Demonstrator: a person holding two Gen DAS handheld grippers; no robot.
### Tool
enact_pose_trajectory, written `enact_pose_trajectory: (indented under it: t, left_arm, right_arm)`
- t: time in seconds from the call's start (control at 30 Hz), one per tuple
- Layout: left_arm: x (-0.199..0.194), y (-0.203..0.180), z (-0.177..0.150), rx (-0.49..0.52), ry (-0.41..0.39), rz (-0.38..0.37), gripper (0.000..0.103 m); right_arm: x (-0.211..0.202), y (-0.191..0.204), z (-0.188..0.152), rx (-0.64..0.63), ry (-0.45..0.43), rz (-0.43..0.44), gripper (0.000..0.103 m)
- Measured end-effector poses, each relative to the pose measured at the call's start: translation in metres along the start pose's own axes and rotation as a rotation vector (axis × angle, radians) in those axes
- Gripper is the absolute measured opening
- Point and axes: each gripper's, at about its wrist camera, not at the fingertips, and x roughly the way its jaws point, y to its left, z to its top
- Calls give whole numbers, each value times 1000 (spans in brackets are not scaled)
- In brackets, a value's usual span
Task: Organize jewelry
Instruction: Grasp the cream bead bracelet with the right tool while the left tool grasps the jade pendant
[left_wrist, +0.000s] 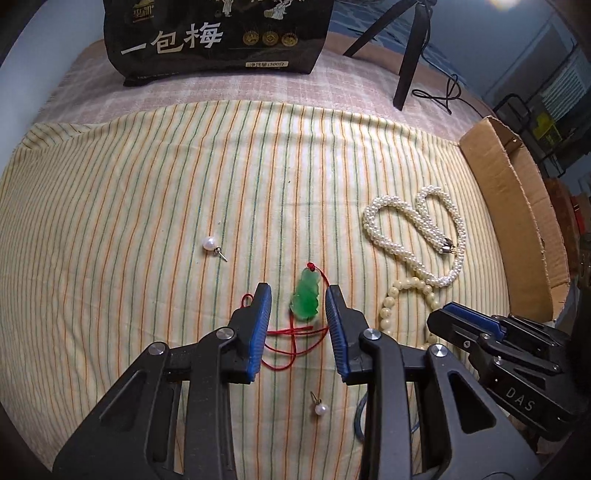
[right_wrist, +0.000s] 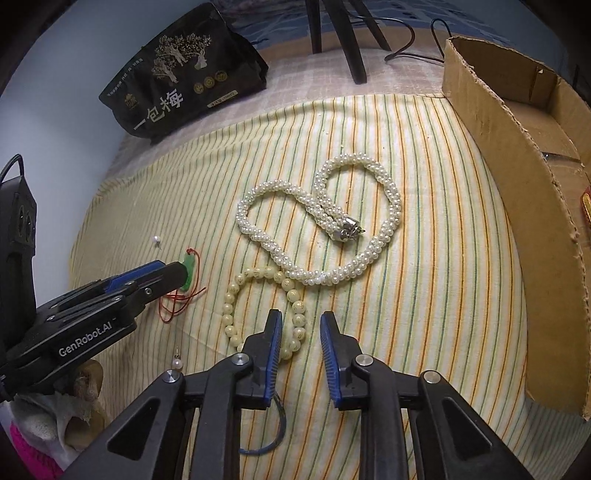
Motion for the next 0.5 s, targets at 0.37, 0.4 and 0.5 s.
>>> enact_pose_trajectory:
  t: [0.37, 0.4, 0.5]
  left_arm:
    - [13, -6, 2, 28, 0, 35, 15]
    - [13, -6, 2, 27, -1, 34, 15]
    - [11, -4, 2, 17, -4, 24, 15]
  right_arm:
    - [5, 4, 0, -38, -4, -49, 8]
    - [4, 4, -1, -39, -4, -45, 5]
    - [2, 3, -1, -40, -10, -40, 5]
